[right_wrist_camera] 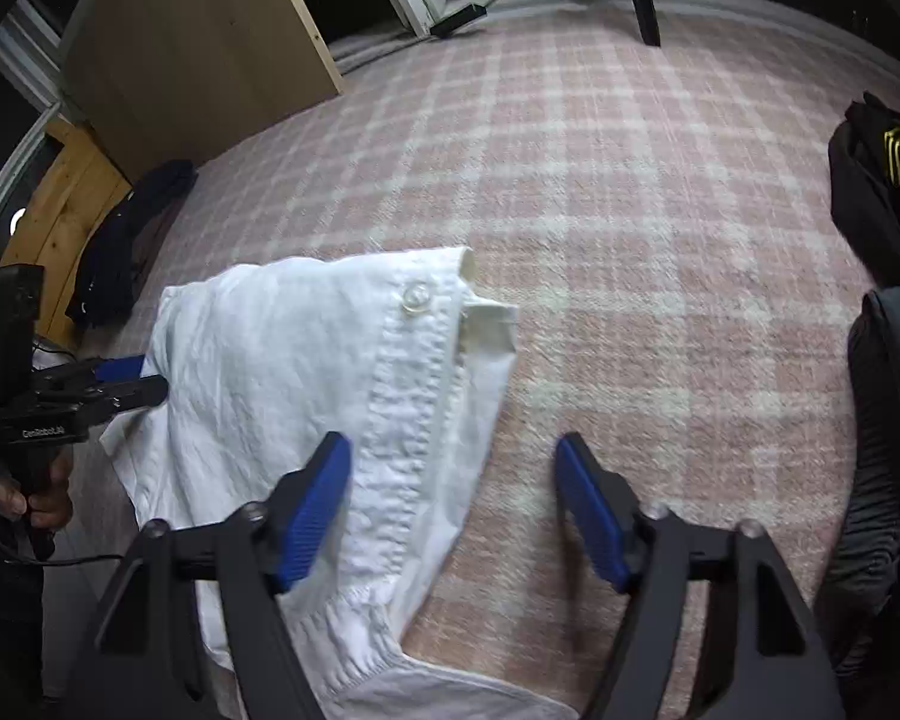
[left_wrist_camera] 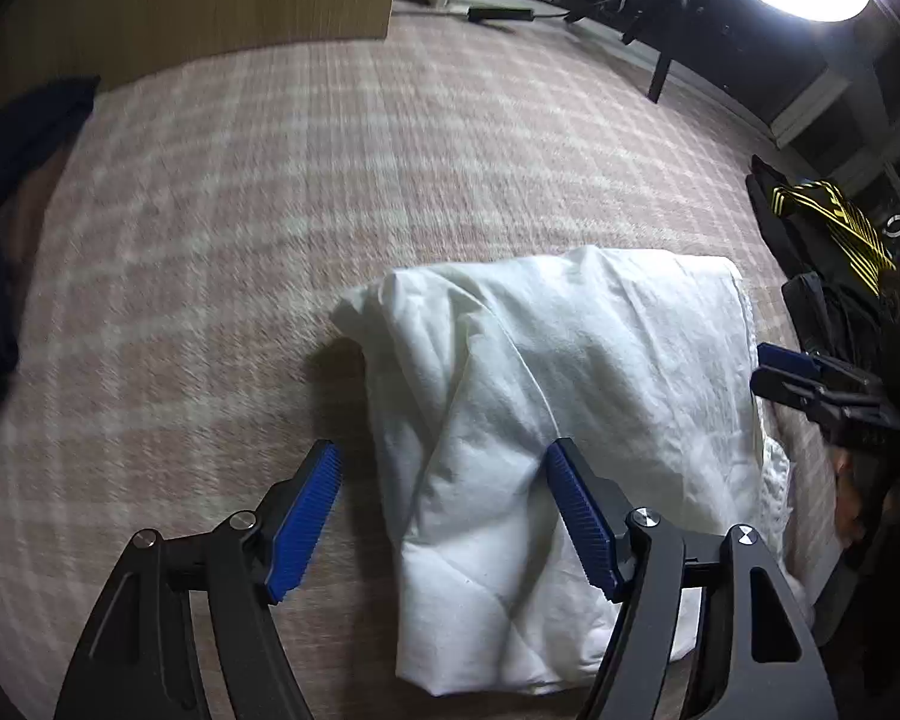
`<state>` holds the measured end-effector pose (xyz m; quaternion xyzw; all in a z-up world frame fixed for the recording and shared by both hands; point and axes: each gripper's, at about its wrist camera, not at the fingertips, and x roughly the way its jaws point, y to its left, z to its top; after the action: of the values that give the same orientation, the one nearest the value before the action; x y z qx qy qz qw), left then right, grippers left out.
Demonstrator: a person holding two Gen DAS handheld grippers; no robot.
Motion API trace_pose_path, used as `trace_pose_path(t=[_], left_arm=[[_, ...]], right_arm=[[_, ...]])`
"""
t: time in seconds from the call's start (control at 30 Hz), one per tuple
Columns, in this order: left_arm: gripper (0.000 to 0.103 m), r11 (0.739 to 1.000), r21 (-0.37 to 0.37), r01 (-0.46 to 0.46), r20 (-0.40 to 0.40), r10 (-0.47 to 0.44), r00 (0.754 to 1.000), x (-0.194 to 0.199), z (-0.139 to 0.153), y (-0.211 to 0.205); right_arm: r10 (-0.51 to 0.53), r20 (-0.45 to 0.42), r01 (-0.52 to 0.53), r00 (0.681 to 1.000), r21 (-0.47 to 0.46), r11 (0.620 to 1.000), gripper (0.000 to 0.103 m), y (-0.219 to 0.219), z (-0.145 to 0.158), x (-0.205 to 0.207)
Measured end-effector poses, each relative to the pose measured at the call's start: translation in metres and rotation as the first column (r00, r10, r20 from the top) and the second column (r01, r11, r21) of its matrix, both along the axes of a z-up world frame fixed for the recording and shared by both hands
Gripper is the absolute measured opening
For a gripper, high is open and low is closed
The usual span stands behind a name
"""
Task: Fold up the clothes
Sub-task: 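Grasp the folded shirt bundle with both grippers from its sides, then lift the folded shirt with both grippers and carry it toward the wooden board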
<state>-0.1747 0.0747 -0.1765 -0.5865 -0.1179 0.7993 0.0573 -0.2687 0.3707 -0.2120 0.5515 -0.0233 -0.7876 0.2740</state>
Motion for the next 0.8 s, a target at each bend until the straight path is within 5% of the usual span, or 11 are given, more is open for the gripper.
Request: trace_pose_path(t=[0.13,0.27,0.4,0.53,0.6,0.67,0.7,0.8], left_arm=[[0.076,1.000,0.026,0.008,0.013,-0.008,1.000,0.005,-0.006,0.003],[0.081,0.997,-0.041,0.062,0.018,-0.061,0.998,0.011,-0.007,0.015],[0.083,0.995,-0.056,0.084,0.029,-0.082,0.996,0.011,-0.009,0.024],[0.068,0.991,-0.058,0.121,0.025,-0.120,0.992,0.007,-0.010,0.041],[0.060,0.988,-0.063,0.142,0.016,-0.141,0.990,0.005,-0.010,0.048],[0.054,0.988,-0.054,0.144,0.007,-0.144,0.990,0.005,-0.012,0.054],[0.049,0.990,-0.034,0.135,0.002,-0.135,0.991,0.006,-0.012,0.052],[0.032,0.995,0.055,0.086,-0.024,-0.085,0.996,0.010,-0.007,0.038]], right_arm=[[0.019,-0.058,-0.018,0.998,0.013,1.000,0.084,-0.017,-0.005,0.009],[0.008,-0.098,-0.004,0.995,0.040,0.999,0.084,-0.022,-0.007,0.019],[0.119,-0.075,-0.119,0.990,0.017,0.993,0.085,-0.033,-0.004,0.019],[0.230,-0.100,-0.228,0.968,0.039,0.973,0.083,-0.053,-0.008,0.027],[0.231,-0.108,-0.230,0.967,0.024,0.973,0.074,-0.058,-0.009,0.021],[0.218,-0.112,-0.219,0.969,0.009,0.976,0.040,-0.059,-0.011,0.015],[0.206,-0.095,-0.208,0.974,-0.016,0.978,0.032,-0.056,-0.013,0.011],[0.183,-0.048,-0.186,0.982,-0.075,0.980,0.025,-0.050,-0.016,-0.001]])
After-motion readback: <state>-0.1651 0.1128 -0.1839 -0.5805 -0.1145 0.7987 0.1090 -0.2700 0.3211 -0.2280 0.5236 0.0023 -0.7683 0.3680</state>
